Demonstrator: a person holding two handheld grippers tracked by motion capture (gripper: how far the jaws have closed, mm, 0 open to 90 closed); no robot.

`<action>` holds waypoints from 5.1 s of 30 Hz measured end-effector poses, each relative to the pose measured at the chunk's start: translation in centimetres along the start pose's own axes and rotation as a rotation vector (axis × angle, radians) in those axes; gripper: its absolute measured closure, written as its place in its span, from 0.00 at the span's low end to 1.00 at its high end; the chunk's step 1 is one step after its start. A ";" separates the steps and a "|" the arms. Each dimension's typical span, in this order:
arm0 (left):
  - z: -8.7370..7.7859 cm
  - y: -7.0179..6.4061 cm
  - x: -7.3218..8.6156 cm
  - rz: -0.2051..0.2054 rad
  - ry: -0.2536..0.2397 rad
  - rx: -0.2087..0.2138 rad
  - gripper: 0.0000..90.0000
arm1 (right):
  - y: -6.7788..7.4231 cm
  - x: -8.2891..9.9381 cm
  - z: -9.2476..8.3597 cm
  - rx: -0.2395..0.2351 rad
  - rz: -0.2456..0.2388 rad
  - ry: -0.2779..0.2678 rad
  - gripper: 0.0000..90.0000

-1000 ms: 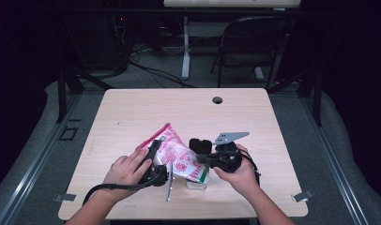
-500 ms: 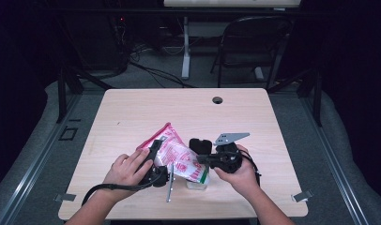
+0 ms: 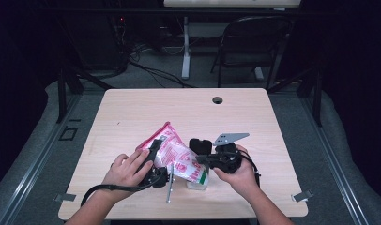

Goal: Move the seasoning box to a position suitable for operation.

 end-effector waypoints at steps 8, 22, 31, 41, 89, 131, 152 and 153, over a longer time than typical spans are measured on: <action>-0.3 0.1 -0.1 0.011 0.006 -0.008 0.67 | 0.1 0.0 -0.2 0.001 -0.001 -0.004 1.00; -0.6 0.5 -0.3 0.055 0.007 -0.038 0.67 | 0.2 0.2 -0.2 0.001 0.000 -0.006 1.00; -0.6 0.5 -0.4 0.063 0.007 -0.044 0.67 | 0.2 0.2 -0.2 0.004 0.000 -0.008 1.00; -0.6 0.4 -0.3 0.061 0.010 -0.040 0.68 | 0.2 0.2 -0.1 0.005 0.000 -0.011 1.00; -0.9 1.0 -0.7 0.140 0.011 -0.074 0.68 | 0.0 0.3 -0.1 0.012 0.001 -0.014 1.00; -0.9 1.1 -1.1 0.177 0.005 -0.087 0.69 | -0.2 0.6 0.2 0.011 0.009 -0.009 1.00; -1.1 1.3 -1.2 0.196 0.003 -0.100 0.70 | -0.2 0.6 0.0 0.014 0.005 -0.009 1.00; -1.1 1.3 -1.2 0.198 0.001 -0.105 0.70 | -0.2 0.6 0.0 0.013 0.007 -0.008 1.00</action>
Point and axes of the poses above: each handheld gripper's, and its own axes: z roughly forward along the jaws, x roughly out of its underside, y roughly to its left, the point moved 8 cm from there along z, roughly forward along the jaws, and after that the axes turned 3 degrees about x, right-handed, at the moved point
